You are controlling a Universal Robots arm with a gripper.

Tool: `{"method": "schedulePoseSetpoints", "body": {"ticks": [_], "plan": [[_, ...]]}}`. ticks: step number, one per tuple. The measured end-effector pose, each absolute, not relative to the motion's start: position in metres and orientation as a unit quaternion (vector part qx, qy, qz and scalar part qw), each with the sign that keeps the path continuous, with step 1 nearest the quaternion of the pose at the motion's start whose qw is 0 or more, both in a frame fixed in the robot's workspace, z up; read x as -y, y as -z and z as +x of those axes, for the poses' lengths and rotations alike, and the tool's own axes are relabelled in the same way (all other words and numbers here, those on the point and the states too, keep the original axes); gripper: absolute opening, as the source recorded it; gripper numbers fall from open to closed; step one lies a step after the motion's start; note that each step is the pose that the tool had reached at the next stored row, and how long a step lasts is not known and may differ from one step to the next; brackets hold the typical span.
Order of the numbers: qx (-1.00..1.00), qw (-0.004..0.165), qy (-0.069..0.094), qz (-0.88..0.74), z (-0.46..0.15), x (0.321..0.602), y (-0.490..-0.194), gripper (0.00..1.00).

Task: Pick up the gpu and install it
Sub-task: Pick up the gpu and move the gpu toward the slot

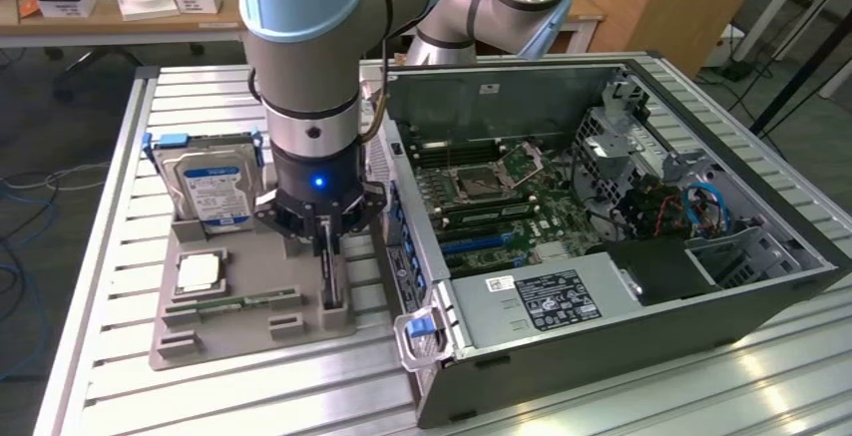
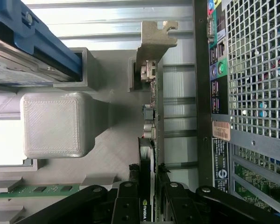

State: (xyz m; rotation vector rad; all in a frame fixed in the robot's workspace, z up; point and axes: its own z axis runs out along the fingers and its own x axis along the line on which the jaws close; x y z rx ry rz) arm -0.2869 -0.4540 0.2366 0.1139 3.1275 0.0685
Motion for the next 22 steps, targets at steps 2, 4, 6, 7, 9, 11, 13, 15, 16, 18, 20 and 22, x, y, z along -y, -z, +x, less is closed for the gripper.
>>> {"method": "schedulePoseSetpoints", "body": {"ticks": [2,4,6,7,9,11,13,15,16,18,20,22], "plan": [[-0.999,0.006,-0.022,0.036,-0.287,0.454,-0.242,0.26],[-0.999,0.006,-0.022,0.036,-0.287,0.454,-0.248,0.26],[-0.999,0.006,-0.022,0.036,-0.287,0.454,-0.254,0.26],[-0.999,0.006,-0.022,0.036,-0.287,0.454,-0.258,0.26],[-0.999,0.006,-0.022,0.036,-0.287,0.454,-0.264,0.26],[-0.999,0.006,-0.022,0.036,-0.287,0.454,-0.27,0.26],[-0.999,0.006,-0.022,0.036,-0.287,0.454,-0.276,0.26],[-0.999,0.006,-0.022,0.036,-0.287,0.454,-0.28,0.26],[-0.999,0.006,-0.022,0.036,-0.287,0.454,-0.283,0.26],[-0.999,0.006,-0.022,0.036,-0.287,0.454,-0.288,0.26],[-0.999,0.006,-0.022,0.036,-0.287,0.454,-0.294,0.26],[-0.999,0.006,-0.022,0.036,-0.287,0.454,-0.3,0.26]]}}
